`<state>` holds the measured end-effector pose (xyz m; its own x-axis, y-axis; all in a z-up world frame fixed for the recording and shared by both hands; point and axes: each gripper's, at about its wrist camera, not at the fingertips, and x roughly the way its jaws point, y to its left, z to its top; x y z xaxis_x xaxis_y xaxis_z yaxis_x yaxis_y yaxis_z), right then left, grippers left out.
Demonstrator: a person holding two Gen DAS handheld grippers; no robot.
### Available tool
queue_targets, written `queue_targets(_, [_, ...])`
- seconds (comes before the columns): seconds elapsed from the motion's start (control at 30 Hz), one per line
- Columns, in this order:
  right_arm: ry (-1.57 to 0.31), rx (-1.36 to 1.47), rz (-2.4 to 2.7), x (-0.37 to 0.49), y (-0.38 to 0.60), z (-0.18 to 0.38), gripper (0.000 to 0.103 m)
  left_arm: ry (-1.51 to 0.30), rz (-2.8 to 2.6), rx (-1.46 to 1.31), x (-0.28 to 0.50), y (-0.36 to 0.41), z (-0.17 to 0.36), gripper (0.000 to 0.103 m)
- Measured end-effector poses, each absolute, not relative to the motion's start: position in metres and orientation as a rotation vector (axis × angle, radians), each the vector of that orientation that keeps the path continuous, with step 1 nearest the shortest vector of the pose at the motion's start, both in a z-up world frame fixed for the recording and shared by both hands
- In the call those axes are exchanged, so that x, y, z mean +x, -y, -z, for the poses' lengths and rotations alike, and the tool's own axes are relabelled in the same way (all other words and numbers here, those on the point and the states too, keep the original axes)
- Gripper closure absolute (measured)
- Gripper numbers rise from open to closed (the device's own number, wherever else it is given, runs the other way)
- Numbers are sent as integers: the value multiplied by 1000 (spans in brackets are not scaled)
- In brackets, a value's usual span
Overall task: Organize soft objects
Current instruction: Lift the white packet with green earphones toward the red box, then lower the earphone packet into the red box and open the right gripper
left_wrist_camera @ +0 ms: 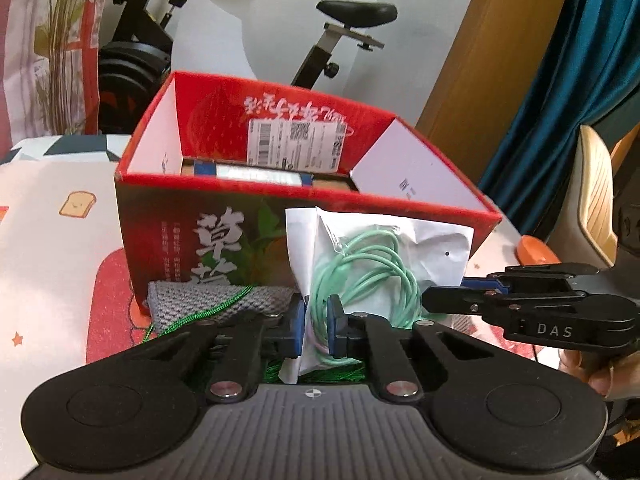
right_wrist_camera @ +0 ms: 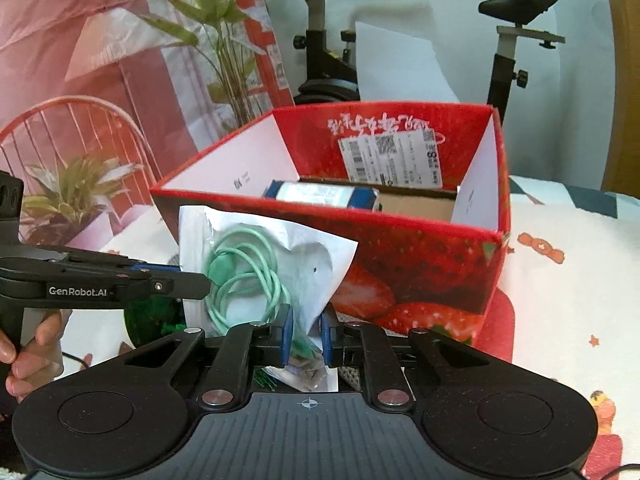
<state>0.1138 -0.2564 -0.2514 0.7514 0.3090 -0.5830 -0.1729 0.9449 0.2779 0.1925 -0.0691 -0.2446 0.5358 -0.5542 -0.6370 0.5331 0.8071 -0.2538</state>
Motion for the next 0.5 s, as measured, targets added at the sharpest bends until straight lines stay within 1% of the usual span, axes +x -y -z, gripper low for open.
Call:
queue_targets(0.27, [-602, 208, -285, 106, 257, 221, 89, -716, 674, -111, 185, 55, 215, 91])
queue_targets(0.5, [-529, 209, -302, 125, 256, 185, 89, -594, 664, -132, 194, 51, 178, 91])
